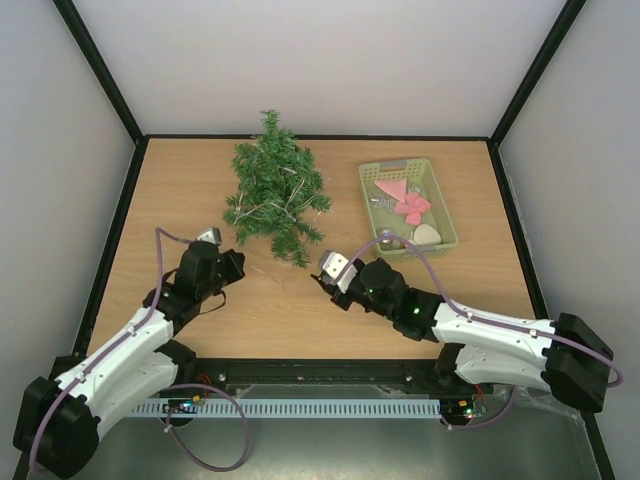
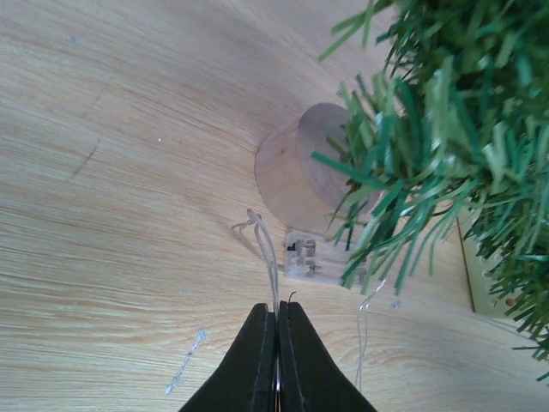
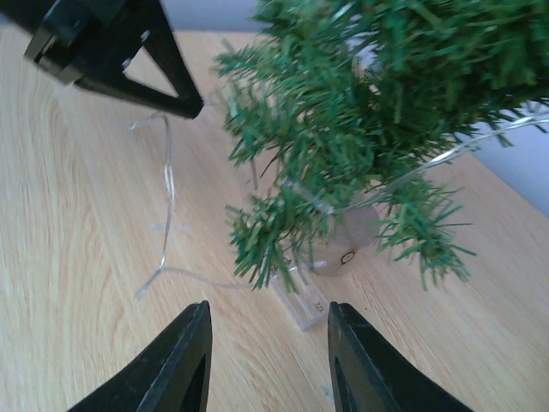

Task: Decorate the small christmas tree
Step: Wrap the decoration item around the Christmas tree.

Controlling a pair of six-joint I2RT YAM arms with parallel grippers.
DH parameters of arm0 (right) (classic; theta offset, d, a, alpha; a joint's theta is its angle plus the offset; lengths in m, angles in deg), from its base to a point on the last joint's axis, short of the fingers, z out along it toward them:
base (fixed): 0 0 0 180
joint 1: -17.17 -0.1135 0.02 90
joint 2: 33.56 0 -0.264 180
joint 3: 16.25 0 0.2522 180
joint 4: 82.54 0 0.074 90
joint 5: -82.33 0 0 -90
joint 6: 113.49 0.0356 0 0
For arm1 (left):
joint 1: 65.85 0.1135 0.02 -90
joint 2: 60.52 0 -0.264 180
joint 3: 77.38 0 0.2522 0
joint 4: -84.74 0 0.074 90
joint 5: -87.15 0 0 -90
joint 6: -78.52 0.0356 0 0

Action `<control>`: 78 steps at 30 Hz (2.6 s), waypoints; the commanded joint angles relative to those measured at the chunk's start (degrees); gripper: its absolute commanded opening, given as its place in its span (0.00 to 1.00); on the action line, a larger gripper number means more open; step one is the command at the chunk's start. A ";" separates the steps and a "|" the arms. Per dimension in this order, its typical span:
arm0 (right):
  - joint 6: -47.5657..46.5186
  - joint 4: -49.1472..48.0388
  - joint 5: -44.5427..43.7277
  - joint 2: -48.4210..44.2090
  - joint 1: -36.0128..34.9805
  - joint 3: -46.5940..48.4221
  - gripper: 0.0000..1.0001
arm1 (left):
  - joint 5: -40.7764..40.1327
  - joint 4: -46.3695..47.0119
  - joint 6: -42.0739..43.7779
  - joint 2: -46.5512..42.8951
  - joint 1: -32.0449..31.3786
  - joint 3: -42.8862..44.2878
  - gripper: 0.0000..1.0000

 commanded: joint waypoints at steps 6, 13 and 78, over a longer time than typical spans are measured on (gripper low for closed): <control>18.06 -6.68 -15.29 -5.08 0.28 -2.53 0.38 | -8.08 -6.48 2.68 -5.37 0.34 6.37 0.02; 18.83 -5.88 -17.59 -10.61 0.27 -4.47 0.37 | -3.43 -13.98 5.23 -10.58 0.28 14.20 0.02; 77.97 -11.33 -21.39 16.75 -2.95 9.76 0.11 | 16.07 -37.16 16.76 -16.61 0.34 31.13 0.02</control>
